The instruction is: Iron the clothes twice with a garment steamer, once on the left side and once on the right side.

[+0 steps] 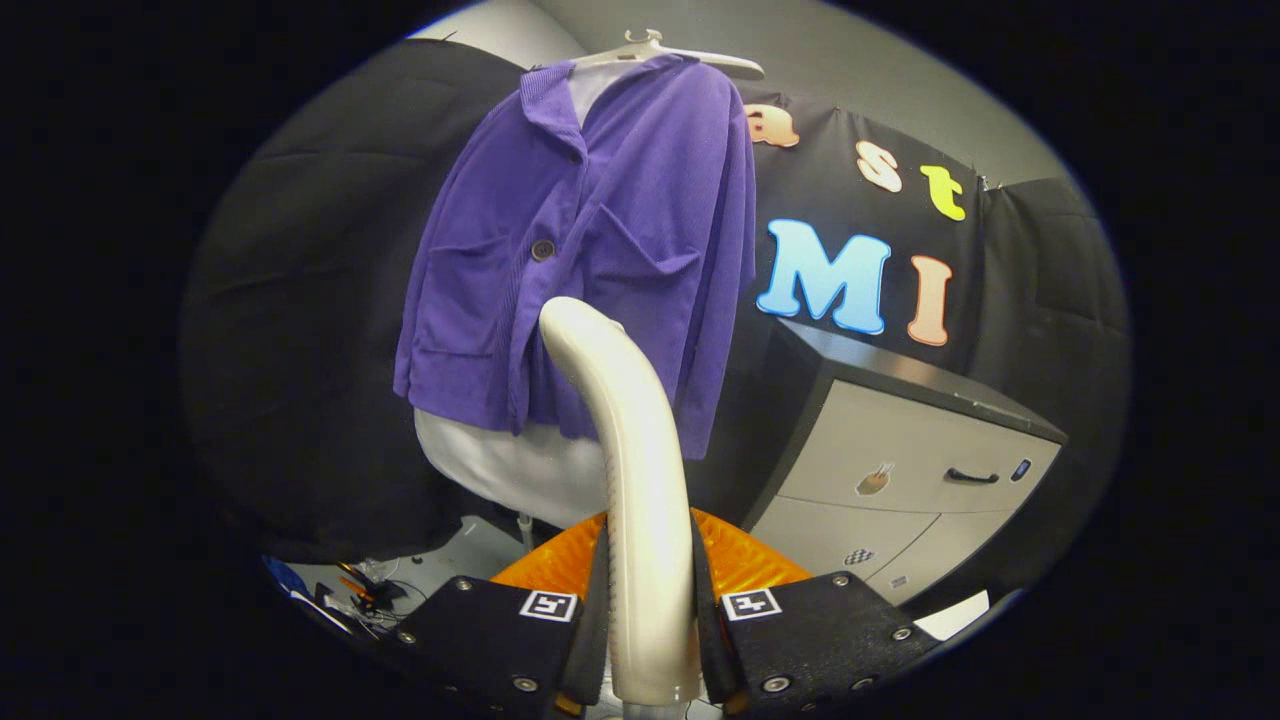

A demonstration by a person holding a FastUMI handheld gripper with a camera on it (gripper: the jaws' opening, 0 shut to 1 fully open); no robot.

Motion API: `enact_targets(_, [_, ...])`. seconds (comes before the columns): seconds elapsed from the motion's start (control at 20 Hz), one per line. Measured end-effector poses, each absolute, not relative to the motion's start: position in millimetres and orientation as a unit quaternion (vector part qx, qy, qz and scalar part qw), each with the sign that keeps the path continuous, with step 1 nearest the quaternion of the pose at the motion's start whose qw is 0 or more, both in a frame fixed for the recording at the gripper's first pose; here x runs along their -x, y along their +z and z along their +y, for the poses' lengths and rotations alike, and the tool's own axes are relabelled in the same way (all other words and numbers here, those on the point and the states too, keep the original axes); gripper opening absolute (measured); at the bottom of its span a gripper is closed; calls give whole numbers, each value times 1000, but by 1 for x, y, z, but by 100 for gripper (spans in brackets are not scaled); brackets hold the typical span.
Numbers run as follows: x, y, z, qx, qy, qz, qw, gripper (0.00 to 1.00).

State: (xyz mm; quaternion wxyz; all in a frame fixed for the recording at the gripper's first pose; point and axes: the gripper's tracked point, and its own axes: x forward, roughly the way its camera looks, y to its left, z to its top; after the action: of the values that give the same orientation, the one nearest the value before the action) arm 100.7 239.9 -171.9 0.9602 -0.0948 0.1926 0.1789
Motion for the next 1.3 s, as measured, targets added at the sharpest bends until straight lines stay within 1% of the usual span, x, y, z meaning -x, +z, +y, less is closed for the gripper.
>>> enact_targets(0.25, [-122,-80,265,77,204,107,970,38])
enact_targets(0.6, [-148,21,310,54,227,25,972,38])
enact_targets(1.05, [-199,118,376,13,241,-54,969,38])
enact_targets(1.3, [-228,155,425,21,245,-73,967,38])
